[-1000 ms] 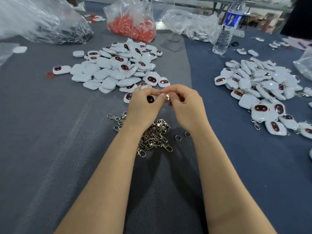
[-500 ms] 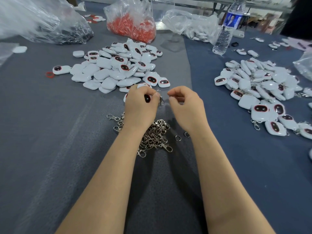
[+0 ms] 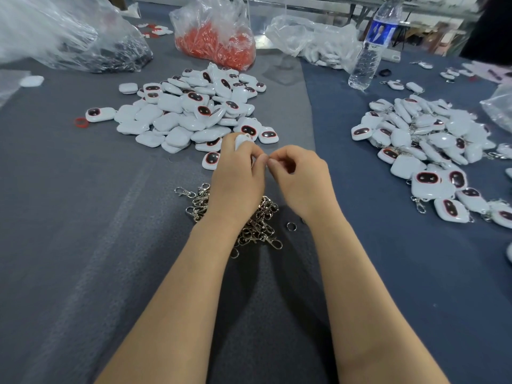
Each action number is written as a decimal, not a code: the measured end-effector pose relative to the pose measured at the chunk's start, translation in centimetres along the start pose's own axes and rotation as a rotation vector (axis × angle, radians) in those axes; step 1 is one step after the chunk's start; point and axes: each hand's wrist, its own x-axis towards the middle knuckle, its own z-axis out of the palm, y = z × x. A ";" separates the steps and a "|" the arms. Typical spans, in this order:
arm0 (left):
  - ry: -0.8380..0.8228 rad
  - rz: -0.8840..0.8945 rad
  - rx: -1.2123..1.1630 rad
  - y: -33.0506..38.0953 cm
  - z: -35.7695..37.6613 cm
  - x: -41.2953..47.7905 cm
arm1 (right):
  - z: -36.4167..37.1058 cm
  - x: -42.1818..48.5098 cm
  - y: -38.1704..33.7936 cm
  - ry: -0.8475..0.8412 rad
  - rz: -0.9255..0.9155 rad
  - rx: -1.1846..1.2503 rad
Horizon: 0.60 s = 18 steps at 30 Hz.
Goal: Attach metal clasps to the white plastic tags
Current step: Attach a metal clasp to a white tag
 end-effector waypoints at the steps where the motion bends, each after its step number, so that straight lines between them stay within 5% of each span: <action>1: 0.004 0.001 -0.010 0.0 0.0 0.0 | 0.0 0.0 0.0 0.006 0.013 0.010; 18: 0.019 0.032 -0.040 -0.3 0.1 -0.1 | -0.1 0.0 -0.1 0.087 0.067 0.160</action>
